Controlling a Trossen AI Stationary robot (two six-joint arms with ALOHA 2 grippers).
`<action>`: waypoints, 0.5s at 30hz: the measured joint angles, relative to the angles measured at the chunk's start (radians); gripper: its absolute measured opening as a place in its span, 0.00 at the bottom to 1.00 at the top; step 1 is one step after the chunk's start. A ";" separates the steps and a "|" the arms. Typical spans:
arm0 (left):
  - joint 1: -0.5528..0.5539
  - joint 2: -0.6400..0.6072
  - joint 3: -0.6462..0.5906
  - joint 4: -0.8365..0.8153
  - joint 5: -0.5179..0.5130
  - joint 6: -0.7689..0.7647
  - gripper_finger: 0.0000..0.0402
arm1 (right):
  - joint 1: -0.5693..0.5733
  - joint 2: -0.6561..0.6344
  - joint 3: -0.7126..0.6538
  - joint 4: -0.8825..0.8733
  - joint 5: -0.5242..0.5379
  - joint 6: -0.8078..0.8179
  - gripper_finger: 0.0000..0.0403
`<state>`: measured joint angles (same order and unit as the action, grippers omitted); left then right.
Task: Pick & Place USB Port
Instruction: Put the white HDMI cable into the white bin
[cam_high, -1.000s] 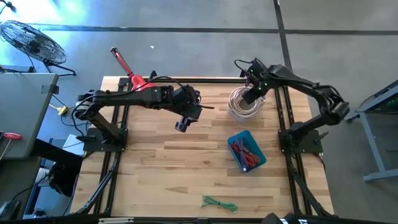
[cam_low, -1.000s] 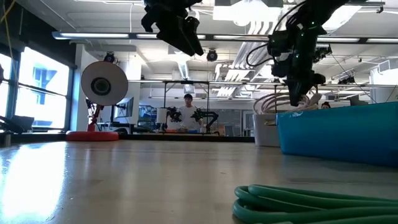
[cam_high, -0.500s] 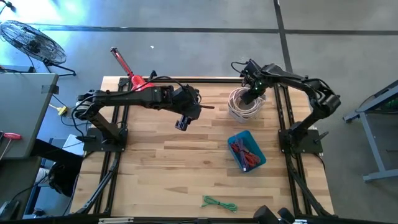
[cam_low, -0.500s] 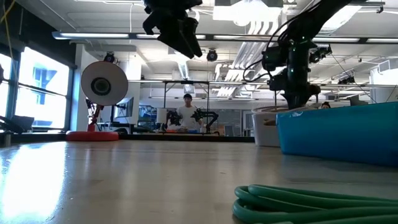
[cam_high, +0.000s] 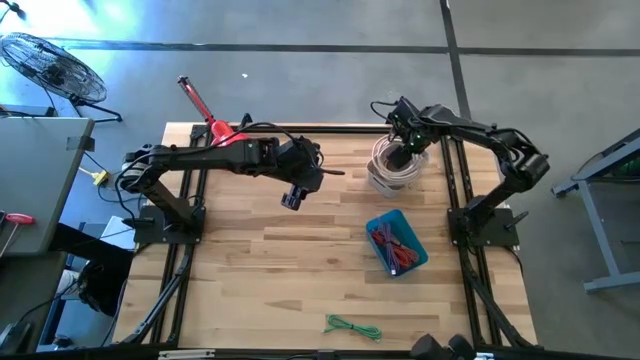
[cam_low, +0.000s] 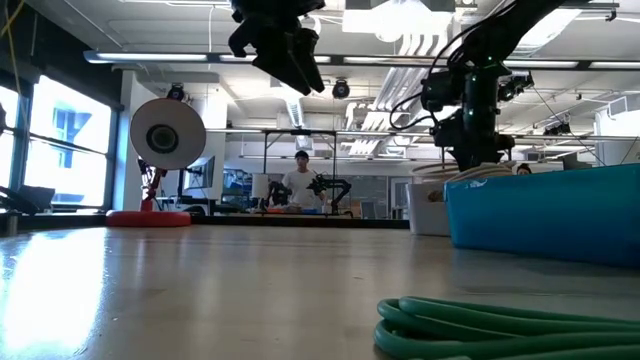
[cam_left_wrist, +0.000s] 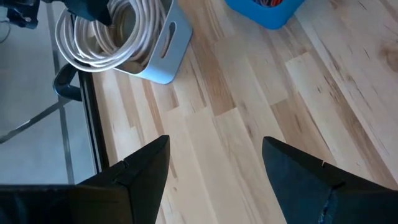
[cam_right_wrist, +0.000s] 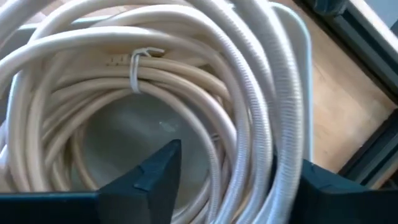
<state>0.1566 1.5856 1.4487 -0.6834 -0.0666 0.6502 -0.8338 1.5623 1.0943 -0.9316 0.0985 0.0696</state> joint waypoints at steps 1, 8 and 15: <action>0.000 0.000 0.000 0.000 -0.001 0.000 0.62 | 0.003 0.000 0.000 -0.004 -0.009 0.000 0.51; 0.000 0.000 0.000 0.000 -0.045 0.003 0.62 | 0.010 -0.024 0.001 -0.017 -0.077 0.000 0.54; 0.000 0.000 0.000 0.005 -0.050 0.008 0.62 | 0.010 -0.104 0.002 -0.010 0.009 0.001 0.55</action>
<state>0.1566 1.5856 1.4487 -0.6788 -0.1166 0.6579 -0.8242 1.4579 1.0962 -0.9420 0.1077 0.0703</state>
